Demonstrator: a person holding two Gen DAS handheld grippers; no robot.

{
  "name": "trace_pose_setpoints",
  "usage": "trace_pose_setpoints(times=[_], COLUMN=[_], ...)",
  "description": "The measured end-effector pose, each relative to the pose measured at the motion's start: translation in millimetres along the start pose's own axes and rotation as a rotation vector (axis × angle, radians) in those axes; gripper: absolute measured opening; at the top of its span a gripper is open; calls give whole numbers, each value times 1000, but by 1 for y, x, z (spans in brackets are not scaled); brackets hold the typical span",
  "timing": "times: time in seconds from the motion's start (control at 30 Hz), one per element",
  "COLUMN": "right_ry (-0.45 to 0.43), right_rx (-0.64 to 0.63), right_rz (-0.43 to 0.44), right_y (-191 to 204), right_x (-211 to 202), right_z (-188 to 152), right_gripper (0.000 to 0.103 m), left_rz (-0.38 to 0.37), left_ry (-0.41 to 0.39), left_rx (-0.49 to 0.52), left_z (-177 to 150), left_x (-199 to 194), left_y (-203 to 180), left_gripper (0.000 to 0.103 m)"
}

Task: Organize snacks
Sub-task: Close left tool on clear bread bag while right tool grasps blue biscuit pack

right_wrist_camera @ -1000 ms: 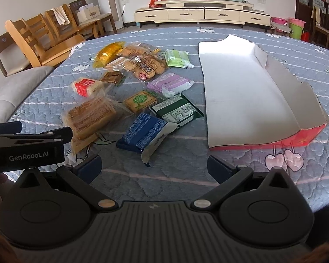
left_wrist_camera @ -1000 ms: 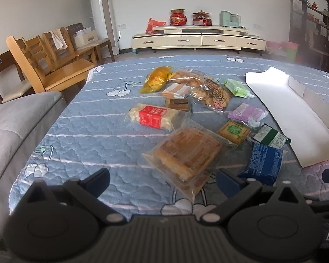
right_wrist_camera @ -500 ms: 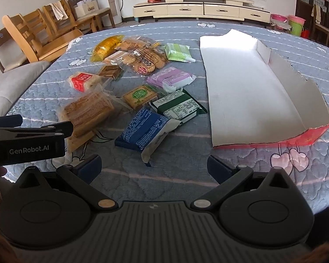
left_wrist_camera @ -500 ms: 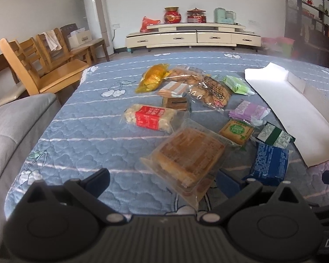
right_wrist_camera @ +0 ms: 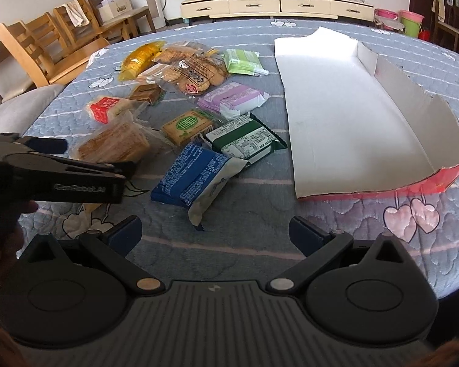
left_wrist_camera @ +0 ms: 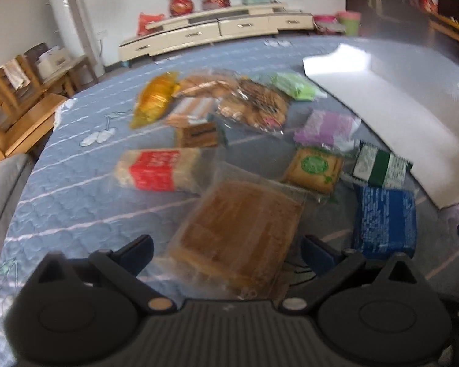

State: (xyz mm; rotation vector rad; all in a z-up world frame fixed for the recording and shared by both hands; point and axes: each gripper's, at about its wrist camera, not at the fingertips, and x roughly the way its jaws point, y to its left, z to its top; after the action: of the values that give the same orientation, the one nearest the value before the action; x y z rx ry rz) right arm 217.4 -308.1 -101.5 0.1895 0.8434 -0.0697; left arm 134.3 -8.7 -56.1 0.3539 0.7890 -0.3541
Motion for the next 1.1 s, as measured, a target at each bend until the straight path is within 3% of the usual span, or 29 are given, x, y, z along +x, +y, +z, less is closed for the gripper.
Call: trace_pose_setpoints(times=[0.1,0.17,0.3,0.63,0.83,0.87,0.97,1.0,1.1], right_ry=[3,1,3,-22,-16,-14,-39,-40,-52], right_rx=[13,21,38,35,31,30,0,-6,-52], right_rz=[7,14,24,43,27,32,18,30,33], right_y=[-1,-2,-4,5,15,16,20,20,22], right_x=[2,3,6,15,36,40,40,38,30], right_z=[0,0,1,10,21,23,22,22,16], right_gripper=[103,103,103,103,103,100,67,61,55], left_rz=[19,-1,24,126,131,131,129,128,123], left_ry=[-14,-31,-58,-69,-72,-72,-80,-81,-93], left_rx=[27,-6,-20,-175,-285,-298,-321,-327,-347], left_z=[-4,-6,-11,-33,-46,-47,-51,-51,-51], left_x=[4,2,-9,-39,-51,-53,-59,-60,-66], left_y=[-5,-1,-3,16,31,32,33,33,34], left_gripper=[97,83,71,67,67,67,67,67,67])
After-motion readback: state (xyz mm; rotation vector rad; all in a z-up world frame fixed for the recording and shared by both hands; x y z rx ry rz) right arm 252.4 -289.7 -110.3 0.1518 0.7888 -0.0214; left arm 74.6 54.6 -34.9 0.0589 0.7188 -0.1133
